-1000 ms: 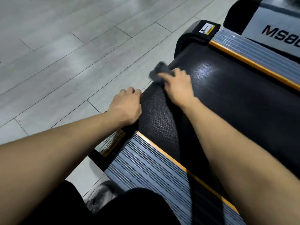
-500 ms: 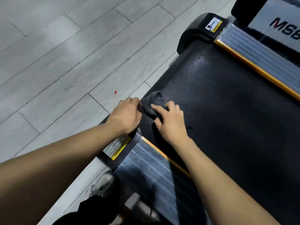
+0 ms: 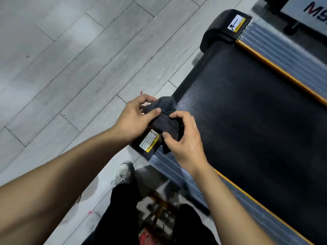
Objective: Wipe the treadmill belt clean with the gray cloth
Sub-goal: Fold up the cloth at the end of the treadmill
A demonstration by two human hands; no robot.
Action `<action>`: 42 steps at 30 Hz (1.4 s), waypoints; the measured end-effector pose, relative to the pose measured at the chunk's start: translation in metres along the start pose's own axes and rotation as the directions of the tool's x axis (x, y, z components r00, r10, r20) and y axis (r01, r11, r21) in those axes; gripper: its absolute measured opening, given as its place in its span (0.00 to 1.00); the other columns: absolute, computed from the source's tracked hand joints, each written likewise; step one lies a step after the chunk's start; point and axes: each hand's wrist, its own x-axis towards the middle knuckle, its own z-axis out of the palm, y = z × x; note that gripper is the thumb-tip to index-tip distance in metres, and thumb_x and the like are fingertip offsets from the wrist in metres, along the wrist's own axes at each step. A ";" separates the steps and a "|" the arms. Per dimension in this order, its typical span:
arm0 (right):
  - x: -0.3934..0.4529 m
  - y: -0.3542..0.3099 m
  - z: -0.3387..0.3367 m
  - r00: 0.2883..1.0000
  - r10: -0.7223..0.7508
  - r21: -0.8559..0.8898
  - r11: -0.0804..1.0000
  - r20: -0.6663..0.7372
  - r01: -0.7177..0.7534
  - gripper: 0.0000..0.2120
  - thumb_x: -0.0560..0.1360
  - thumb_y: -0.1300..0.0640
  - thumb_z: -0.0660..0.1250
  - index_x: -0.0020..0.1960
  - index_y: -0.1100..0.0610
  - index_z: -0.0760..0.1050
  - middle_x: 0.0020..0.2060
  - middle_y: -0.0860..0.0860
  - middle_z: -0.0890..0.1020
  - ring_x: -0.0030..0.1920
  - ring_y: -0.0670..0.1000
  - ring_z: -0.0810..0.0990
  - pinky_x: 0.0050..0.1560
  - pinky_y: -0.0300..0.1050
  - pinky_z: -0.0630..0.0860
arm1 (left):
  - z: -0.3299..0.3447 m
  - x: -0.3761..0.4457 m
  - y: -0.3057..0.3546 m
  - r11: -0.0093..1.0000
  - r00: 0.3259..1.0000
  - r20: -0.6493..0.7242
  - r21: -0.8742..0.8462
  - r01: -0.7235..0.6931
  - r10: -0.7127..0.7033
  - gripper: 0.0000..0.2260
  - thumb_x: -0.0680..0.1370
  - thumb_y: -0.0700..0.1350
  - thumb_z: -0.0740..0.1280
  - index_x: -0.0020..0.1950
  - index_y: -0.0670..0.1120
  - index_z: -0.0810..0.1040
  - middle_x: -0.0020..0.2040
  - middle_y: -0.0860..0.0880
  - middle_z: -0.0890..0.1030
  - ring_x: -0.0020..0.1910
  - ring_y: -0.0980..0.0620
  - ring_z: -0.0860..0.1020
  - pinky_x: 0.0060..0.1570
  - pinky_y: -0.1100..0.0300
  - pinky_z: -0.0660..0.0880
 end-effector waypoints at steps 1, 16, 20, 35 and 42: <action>-0.003 -0.015 -0.001 0.999 0.039 0.078 0.996 0.015 -0.040 0.25 0.70 0.56 0.74 0.63 0.43 0.69 0.59 0.42 0.75 0.58 0.45 0.76 0.58 0.46 0.76 | -0.011 -0.007 0.008 0.997 0.998 0.035 0.064 -0.046 0.044 0.08 0.78 0.39 0.72 0.53 0.50 0.80 0.45 0.41 0.84 0.44 0.45 0.84 0.51 0.44 0.83; 0.013 -0.161 0.054 0.979 0.177 0.048 0.982 0.105 -0.183 0.08 0.74 0.57 0.71 0.52 0.53 0.75 0.43 0.43 0.80 0.42 0.42 0.76 0.44 0.38 0.74 | -0.162 -0.049 0.072 0.970 0.972 0.193 0.177 -0.170 0.135 0.10 0.75 0.37 0.74 0.55 0.44 0.82 0.45 0.48 0.83 0.39 0.60 0.81 0.34 0.68 0.75; 0.000 -0.163 0.062 0.967 0.252 0.149 0.958 -0.026 -0.246 0.07 0.76 0.54 0.68 0.53 0.53 0.75 0.44 0.46 0.81 0.47 0.45 0.78 0.50 0.42 0.76 | -0.153 -0.058 0.066 0.992 0.989 0.119 0.068 -0.102 0.093 0.10 0.78 0.40 0.72 0.59 0.43 0.79 0.50 0.46 0.82 0.40 0.57 0.84 0.40 0.61 0.82; -0.096 -0.048 0.079 0.855 0.512 0.614 0.703 -0.087 -0.358 0.03 0.80 0.60 0.66 0.50 0.60 0.75 0.41 0.52 0.84 0.42 0.45 0.82 0.45 0.39 0.78 | -0.069 -0.062 -0.006 0.962 0.948 0.182 0.130 0.240 -0.261 0.17 0.77 0.44 0.75 0.63 0.44 0.74 0.46 0.45 0.81 0.42 0.50 0.82 0.43 0.53 0.81; -0.120 0.031 0.070 0.720 0.604 0.602 0.729 -0.342 -0.326 0.04 0.82 0.60 0.63 0.55 0.58 0.75 0.44 0.47 0.82 0.41 0.38 0.82 0.40 0.33 0.77 | 0.011 -0.073 -0.074 0.884 0.800 0.399 0.329 0.331 -0.448 0.12 0.79 0.39 0.71 0.60 0.43 0.72 0.38 0.48 0.80 0.38 0.49 0.80 0.47 0.46 0.82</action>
